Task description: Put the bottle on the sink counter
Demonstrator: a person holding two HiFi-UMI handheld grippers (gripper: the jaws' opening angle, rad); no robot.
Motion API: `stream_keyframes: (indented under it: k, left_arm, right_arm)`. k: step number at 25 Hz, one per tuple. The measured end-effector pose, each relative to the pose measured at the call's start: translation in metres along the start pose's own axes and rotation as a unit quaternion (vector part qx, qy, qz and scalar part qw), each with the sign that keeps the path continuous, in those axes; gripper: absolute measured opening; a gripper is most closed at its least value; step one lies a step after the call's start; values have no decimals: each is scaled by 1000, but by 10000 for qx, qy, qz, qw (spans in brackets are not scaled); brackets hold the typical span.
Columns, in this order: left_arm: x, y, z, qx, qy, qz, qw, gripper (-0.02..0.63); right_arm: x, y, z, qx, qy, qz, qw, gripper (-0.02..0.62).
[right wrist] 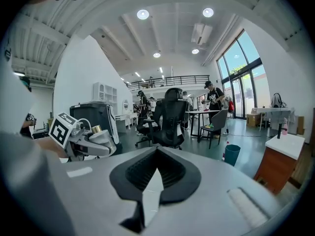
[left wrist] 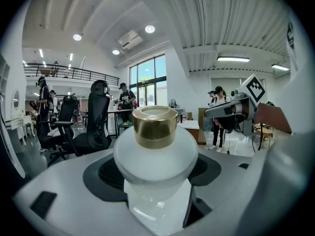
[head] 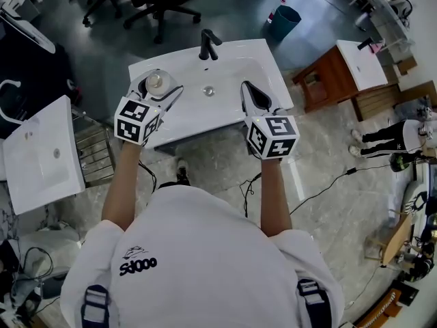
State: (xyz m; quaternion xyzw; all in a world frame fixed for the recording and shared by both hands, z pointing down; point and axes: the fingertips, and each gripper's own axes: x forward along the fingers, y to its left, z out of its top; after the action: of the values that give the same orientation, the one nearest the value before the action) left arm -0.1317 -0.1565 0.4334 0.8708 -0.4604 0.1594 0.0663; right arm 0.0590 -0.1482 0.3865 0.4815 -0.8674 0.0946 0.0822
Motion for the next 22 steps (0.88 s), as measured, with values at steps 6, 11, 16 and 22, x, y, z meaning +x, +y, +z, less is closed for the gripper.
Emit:
stream_keyframes:
  k: [6,11,16,22]
  left_arm:
    - [34,26,-2,-62,62,-167,9998,339]
    - [59,40,-9,-118,168,-351,9992,339]
    - [82,46,-15,-170,320,-325,9988,339]
    - [108,56,-28,-363,527,-3,9980,339]
  right_arm:
    - [30,-15,-5,34,173,-183,9997,9]
    - [48,-29,-6,168,159,-373,9990,9]
    - [56,-51,-9,348,220,-374,9985,9]
    - [74,-71,-17,151,380,-8,9992,9]
